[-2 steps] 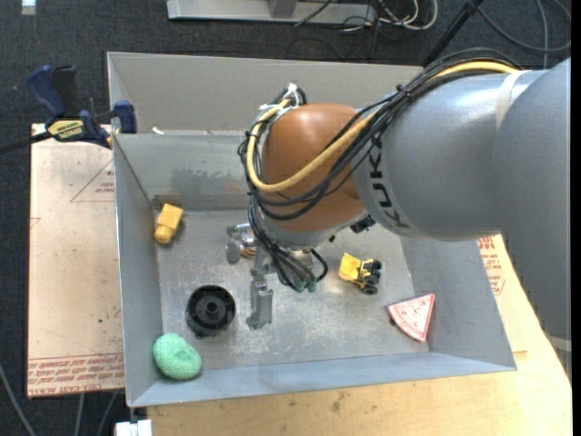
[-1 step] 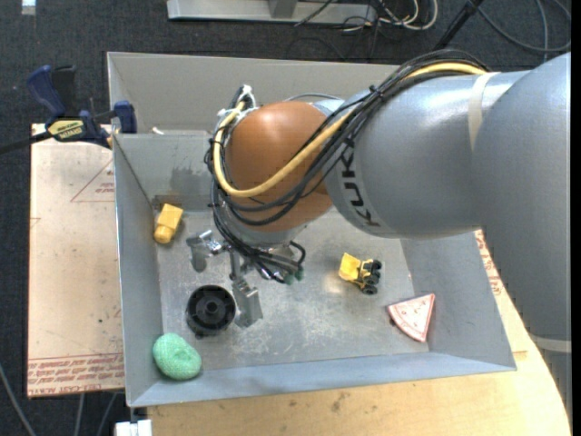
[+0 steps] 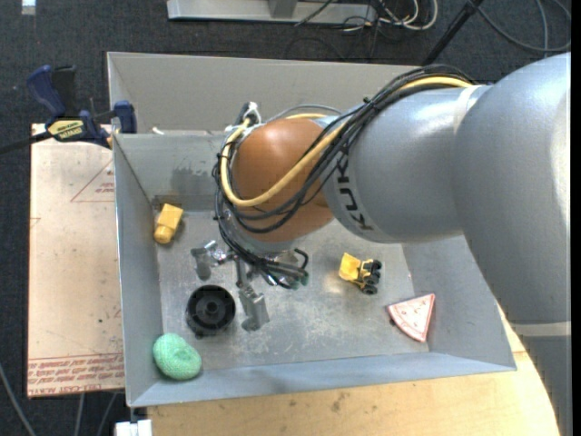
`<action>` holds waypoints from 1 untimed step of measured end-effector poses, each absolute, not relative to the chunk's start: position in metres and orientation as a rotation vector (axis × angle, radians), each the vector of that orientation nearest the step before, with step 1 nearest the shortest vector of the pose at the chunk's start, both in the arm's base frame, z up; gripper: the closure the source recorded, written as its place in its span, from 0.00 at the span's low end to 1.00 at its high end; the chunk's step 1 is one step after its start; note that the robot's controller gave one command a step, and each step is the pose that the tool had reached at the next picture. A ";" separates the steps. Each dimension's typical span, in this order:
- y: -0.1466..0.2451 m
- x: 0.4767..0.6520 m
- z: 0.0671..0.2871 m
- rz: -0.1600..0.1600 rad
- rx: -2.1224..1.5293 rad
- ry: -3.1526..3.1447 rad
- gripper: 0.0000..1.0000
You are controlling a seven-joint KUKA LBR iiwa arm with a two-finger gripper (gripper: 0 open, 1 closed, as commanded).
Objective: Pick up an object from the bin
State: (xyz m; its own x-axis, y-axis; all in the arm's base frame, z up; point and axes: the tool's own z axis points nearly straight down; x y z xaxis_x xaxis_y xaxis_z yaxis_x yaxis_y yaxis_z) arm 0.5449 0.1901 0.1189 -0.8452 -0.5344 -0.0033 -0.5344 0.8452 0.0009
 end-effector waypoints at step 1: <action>0.197 0.546 0.067 0.003 -1.000 2.980 0.00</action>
Offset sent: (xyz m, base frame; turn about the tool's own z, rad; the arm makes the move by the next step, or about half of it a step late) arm 0.0000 0.0086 -0.0489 -0.1574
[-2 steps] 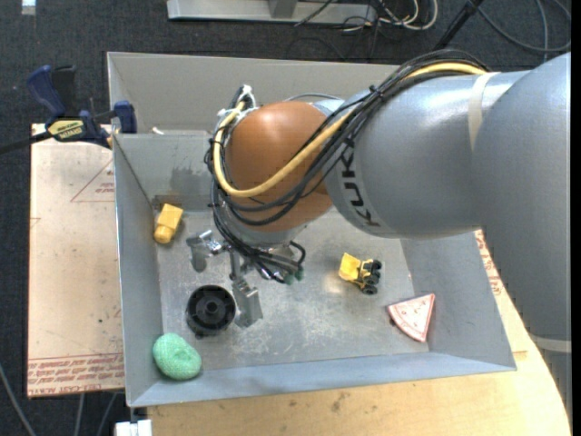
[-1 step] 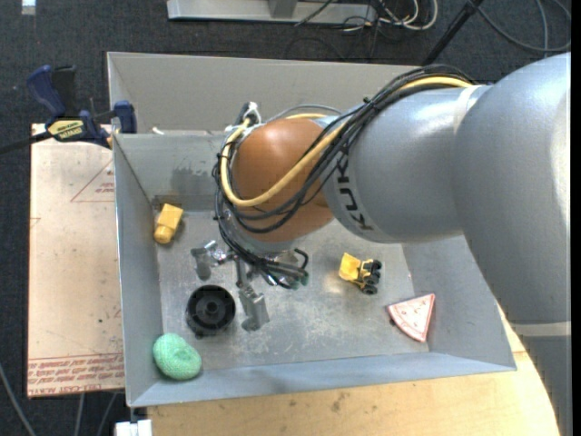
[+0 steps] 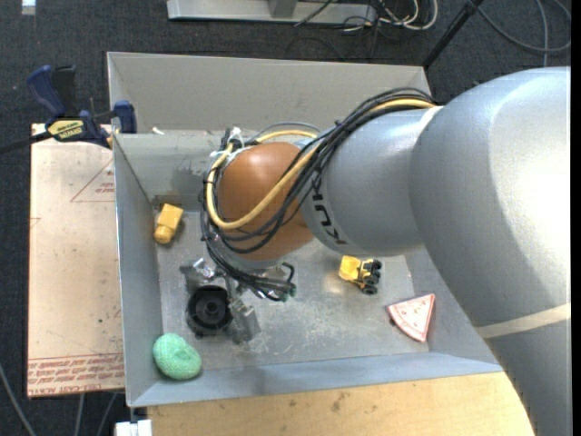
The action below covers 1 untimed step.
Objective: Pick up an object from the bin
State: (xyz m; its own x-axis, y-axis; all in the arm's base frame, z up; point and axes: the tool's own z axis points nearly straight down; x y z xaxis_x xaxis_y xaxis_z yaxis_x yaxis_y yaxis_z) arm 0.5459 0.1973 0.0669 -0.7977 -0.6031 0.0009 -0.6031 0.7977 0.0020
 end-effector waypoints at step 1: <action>0.199 0.546 0.070 -0.003 1.104 -2.944 1.00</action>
Offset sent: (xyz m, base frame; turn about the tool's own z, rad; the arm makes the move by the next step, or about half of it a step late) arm 0.0000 0.0000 0.0000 0.0000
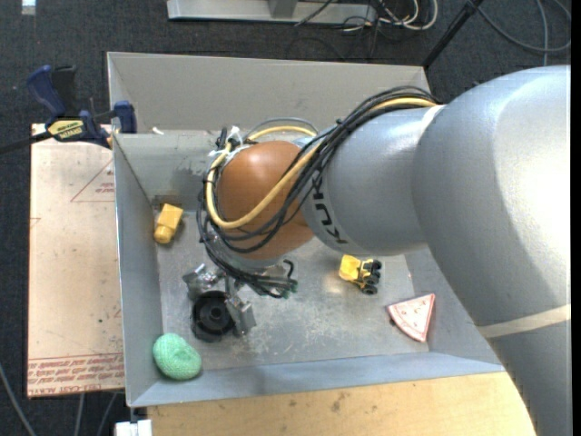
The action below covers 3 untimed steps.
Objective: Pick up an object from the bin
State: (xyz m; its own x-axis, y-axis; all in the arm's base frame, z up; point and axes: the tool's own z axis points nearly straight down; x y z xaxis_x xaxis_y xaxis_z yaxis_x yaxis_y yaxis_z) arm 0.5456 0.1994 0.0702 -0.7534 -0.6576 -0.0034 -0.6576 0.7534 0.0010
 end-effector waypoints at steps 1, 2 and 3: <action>0.199 0.546 0.070 0.003 -1.102 2.939 1.00; 0.199 0.544 0.074 0.003 -1.104 2.943 1.00; 0.199 0.543 0.092 0.003 -1.104 2.946 1.00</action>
Offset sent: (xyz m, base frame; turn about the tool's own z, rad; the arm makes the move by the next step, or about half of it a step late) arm 0.0000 -0.0002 0.0648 0.0000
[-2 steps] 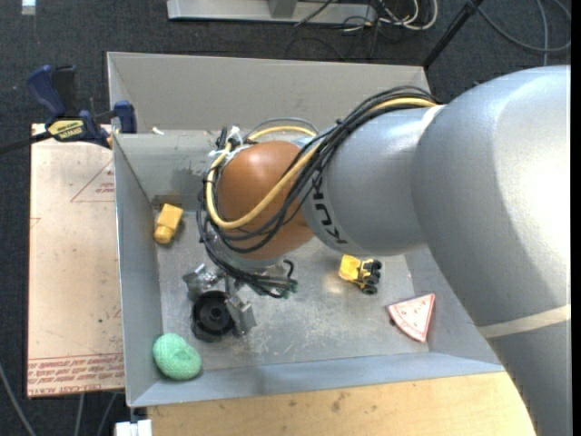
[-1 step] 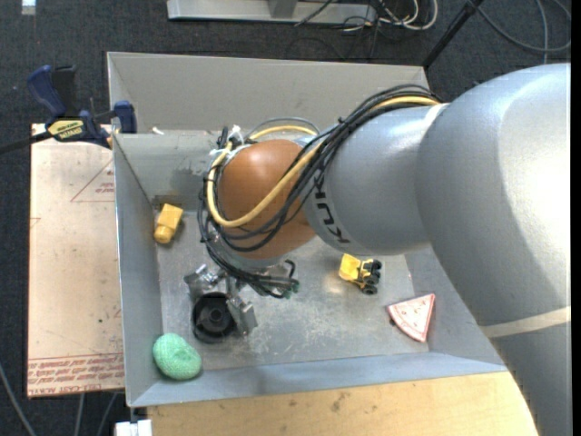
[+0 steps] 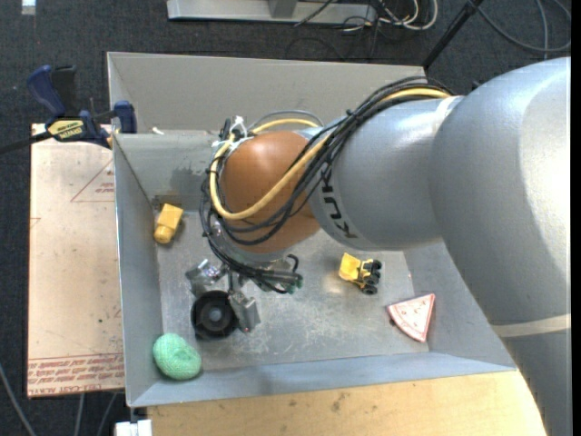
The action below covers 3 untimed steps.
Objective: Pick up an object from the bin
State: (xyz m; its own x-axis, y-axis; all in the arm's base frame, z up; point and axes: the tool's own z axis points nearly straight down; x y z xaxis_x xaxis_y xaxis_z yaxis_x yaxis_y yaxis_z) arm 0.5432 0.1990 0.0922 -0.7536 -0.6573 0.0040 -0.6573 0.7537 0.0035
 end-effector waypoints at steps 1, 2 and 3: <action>0.200 0.545 0.104 -0.002 1.104 -2.945 1.00; 0.200 0.546 0.110 -0.002 1.103 -2.947 1.00; 0.200 0.545 0.115 -0.002 1.102 -2.943 1.00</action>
Offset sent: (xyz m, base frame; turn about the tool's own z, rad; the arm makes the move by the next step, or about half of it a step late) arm 0.0000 -0.0001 0.0271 0.0000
